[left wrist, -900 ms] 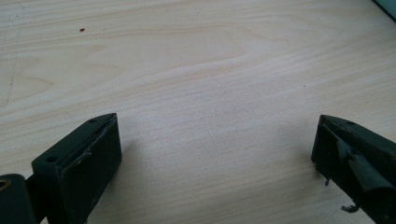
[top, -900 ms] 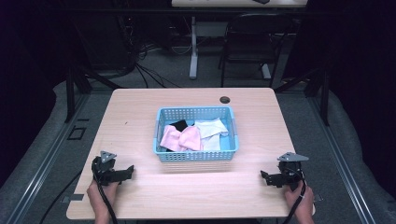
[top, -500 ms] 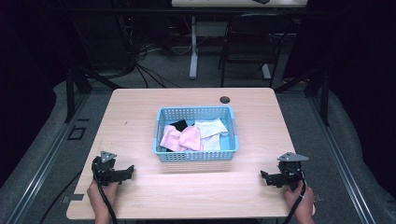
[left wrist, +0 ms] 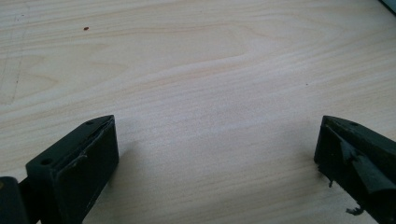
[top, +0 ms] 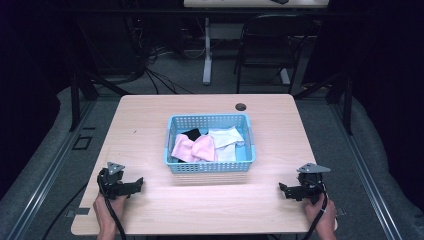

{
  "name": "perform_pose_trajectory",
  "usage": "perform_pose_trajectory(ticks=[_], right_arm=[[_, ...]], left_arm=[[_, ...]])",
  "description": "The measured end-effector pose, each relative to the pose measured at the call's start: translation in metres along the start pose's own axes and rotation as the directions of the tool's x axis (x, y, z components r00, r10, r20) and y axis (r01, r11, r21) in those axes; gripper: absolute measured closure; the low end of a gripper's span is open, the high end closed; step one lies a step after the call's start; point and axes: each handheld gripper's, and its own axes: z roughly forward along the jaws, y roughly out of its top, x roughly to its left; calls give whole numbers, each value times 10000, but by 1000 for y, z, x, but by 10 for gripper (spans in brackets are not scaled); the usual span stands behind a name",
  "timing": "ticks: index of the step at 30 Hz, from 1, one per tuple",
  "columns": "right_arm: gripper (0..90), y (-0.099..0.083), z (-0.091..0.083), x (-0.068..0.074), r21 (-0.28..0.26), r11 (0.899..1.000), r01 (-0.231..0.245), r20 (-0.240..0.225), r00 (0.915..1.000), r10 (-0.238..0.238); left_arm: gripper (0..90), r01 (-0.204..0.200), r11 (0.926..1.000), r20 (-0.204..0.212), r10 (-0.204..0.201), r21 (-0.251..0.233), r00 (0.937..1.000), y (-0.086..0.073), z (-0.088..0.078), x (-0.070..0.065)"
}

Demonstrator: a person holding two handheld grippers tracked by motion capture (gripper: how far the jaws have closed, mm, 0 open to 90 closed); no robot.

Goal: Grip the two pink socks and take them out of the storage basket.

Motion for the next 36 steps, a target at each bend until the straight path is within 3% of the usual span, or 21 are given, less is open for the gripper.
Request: perform_pose_trajectory(ticks=[2, 6, 9, 23, 28, 32, 34, 36], right_arm=[[0, 0, 0, 0, -38, 10000, 0, 21, 10000, 0], [0, 0, 0, 0, -35, 10000, -4, 23, 10000, 4], [0, 0, 0, 0, -37, 10000, -2, 23, 10000, 2], [0, 0, 0, 0, -34, 10000, -5, 32, 10000, 6], [0, 0, 0, 0, -32, 10000, -2, 32, 10000, 3], [0, 0, 0, 0, -40, 10000, 0, 18, 10000, 0], [0, 0, 0, 0, -8, 10000, -14, 17, 10000, 14], [0, 0, 0, 0, -35, 10000, -1, 23, 10000, 1]], left_arm=[[1, -202, 9997, 121, 200, 140, 9997, 2, -1, -1], [1, -155, 9997, 635, 144, 168, 9979, 8, -9, -4], [0, -378, 9989, 731, 357, 270, 9967, 16, -16, -6], [3, -636, 9970, 1180, 580, 438, 9913, 60, -47, -18], [3, -1103, 9925, 1411, 1020, 525, 9847, 79, -55, -27], [3, -1213, 9926, 1567, 1191, 44, 9804, 91, -63, -30], [3, -1274, 9918, 1580, 1252, 40, 9795, 94, -64, -30], [3, -1505, 9886, 1688, 1484, -1, 9744, 106, -67, -35]])
